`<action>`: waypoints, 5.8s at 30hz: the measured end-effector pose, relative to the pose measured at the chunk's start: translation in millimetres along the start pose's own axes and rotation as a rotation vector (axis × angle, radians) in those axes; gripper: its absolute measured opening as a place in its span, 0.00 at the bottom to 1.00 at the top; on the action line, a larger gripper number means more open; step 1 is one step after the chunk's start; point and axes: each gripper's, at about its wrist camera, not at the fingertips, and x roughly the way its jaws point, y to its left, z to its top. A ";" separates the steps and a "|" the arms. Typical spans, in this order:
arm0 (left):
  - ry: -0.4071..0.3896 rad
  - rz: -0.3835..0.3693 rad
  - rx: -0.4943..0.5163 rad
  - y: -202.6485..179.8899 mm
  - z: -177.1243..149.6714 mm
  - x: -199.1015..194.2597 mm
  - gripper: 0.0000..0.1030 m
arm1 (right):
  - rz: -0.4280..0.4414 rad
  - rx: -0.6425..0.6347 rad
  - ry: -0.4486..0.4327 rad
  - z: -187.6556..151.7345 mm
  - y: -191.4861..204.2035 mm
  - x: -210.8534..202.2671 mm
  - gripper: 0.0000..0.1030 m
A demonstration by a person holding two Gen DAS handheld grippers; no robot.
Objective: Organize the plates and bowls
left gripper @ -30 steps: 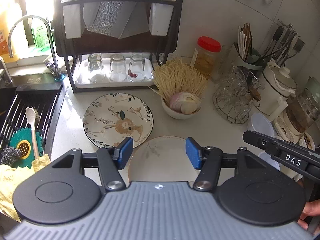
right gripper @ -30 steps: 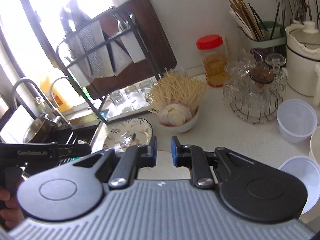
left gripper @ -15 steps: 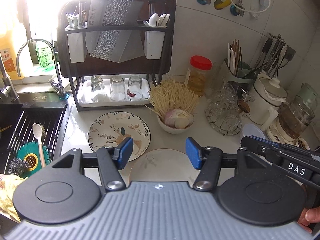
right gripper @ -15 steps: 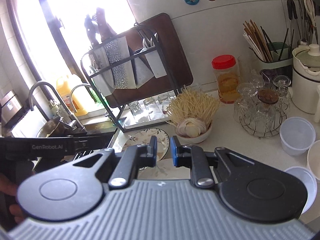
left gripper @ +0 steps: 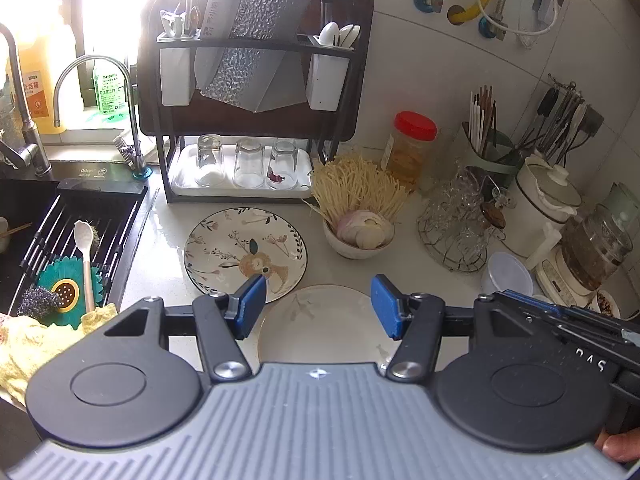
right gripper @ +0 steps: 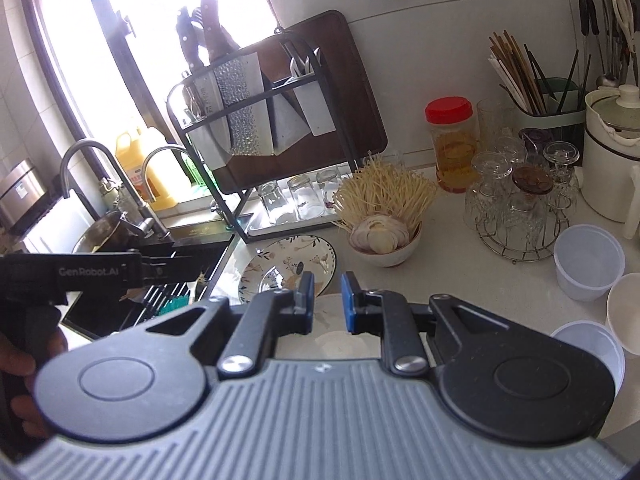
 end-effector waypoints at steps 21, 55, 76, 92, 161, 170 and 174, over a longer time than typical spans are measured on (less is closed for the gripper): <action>0.057 0.086 -0.075 10.9 -14.0 25.1 0.62 | 0.071 -0.011 0.132 -2.1 -16.6 29.3 0.18; 0.186 0.083 -0.165 132.9 27.5 146.1 0.90 | 0.055 0.053 0.196 19.8 -1.4 155.5 0.79; 0.265 -0.005 -0.136 181.7 37.6 231.3 0.72 | -0.012 0.070 0.315 9.1 12.5 253.7 0.67; 0.347 -0.002 -0.075 199.3 42.9 275.3 0.37 | -0.089 0.115 0.390 -0.6 4.2 298.9 0.46; 0.217 -0.060 -0.273 143.4 23.4 146.7 0.22 | -0.026 -0.016 0.273 5.9 5.0 193.1 0.21; 0.267 -0.061 -0.256 119.8 7.7 148.7 0.22 | -0.069 -0.026 0.269 -3.1 -9.3 174.5 0.21; 0.303 -0.055 -0.238 108.6 1.7 154.5 0.22 | -0.103 -0.032 0.289 -8.5 -14.8 172.0 0.21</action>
